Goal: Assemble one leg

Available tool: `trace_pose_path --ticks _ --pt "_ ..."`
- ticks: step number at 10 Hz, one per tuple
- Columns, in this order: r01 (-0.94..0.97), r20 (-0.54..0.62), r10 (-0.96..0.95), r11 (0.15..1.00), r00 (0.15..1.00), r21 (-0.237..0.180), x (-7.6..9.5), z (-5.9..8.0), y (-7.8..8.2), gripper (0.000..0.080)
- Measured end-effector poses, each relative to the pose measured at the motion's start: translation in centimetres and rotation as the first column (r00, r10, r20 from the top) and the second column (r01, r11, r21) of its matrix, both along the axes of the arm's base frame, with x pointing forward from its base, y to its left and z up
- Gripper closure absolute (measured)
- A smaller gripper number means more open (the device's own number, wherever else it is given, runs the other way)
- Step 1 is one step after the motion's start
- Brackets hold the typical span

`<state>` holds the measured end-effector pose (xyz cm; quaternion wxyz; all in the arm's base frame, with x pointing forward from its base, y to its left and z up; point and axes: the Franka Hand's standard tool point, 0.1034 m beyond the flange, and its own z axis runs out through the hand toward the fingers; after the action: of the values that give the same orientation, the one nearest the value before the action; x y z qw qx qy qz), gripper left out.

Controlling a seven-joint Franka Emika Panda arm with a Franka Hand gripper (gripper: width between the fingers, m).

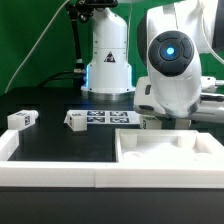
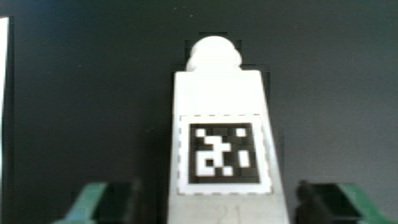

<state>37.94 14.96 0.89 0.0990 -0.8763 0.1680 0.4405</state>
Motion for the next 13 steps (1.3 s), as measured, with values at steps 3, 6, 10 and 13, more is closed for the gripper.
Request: trace_pose_path --ticks 3,6,10,13 --pt "0.0 0.0 0.0 1.0 1.0 0.0 0.0 0.0 0.0 0.051" --pt "0.0 0.0 0.0 1.0 1.0 0.0 0.0 0.0 0.0 0.051" --pt "-0.015 -0.044 0.017 0.999 0.999 0.044 2.0 5.9 -1.3 0.0509" --pt "-0.009 -0.015 0.009 0.999 1.0 0.039 2.6 6.4 -1.4 0.0509"
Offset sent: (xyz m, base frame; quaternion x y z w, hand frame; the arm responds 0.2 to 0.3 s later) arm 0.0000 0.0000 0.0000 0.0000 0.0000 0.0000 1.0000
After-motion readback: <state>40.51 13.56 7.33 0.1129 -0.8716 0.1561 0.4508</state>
